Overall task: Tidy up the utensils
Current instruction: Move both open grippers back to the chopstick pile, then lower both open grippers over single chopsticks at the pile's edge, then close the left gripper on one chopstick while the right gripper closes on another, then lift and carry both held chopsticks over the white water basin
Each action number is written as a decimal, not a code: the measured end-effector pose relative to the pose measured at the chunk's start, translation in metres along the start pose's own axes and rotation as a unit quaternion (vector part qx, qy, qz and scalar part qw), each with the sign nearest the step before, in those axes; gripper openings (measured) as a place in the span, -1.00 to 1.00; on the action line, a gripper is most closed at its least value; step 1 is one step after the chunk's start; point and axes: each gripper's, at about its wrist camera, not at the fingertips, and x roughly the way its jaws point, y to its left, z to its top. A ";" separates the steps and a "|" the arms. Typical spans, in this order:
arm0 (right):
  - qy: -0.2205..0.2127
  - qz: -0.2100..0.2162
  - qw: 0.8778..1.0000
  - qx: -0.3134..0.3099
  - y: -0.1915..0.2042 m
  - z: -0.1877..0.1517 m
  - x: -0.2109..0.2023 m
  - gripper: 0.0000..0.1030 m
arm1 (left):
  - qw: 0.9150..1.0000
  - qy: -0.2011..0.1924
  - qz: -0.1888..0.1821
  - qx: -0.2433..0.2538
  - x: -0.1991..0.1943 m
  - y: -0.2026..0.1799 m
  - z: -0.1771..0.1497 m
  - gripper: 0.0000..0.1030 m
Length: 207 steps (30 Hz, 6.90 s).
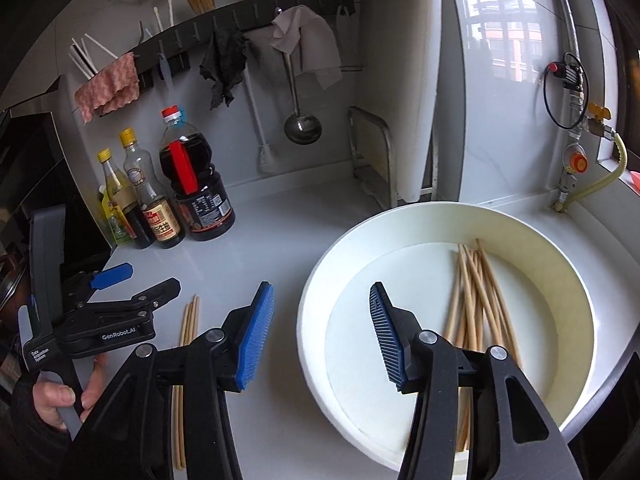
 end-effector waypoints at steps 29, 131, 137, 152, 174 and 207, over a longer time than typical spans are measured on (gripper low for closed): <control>0.139 0.100 0.977 -0.127 0.118 -0.068 0.079 -0.02 | 0.988 0.102 0.048 -0.103 -0.024 0.089 -0.095 0.86; 0.176 0.036 0.974 -0.136 0.070 -0.078 0.109 0.02 | 0.984 0.116 0.025 -0.132 0.007 0.038 -0.094 0.88; 0.176 0.037 0.974 -0.137 0.071 -0.079 0.108 0.02 | 0.985 0.124 0.024 -0.116 0.020 0.026 -0.085 0.88; 0.172 0.038 0.974 -0.140 0.072 -0.079 0.109 0.06 | 0.984 0.147 0.054 -0.087 0.027 0.020 -0.093 0.88; 0.160 0.055 0.969 -0.178 0.099 -0.084 0.111 -0.69 | 0.992 0.115 0.034 -0.043 0.004 0.008 -0.106 0.03; 0.061 0.068 0.992 -0.084 0.057 -0.036 0.034 -0.88 | 0.996 0.049 -0.043 -0.057 -0.043 -0.009 -0.032 -0.86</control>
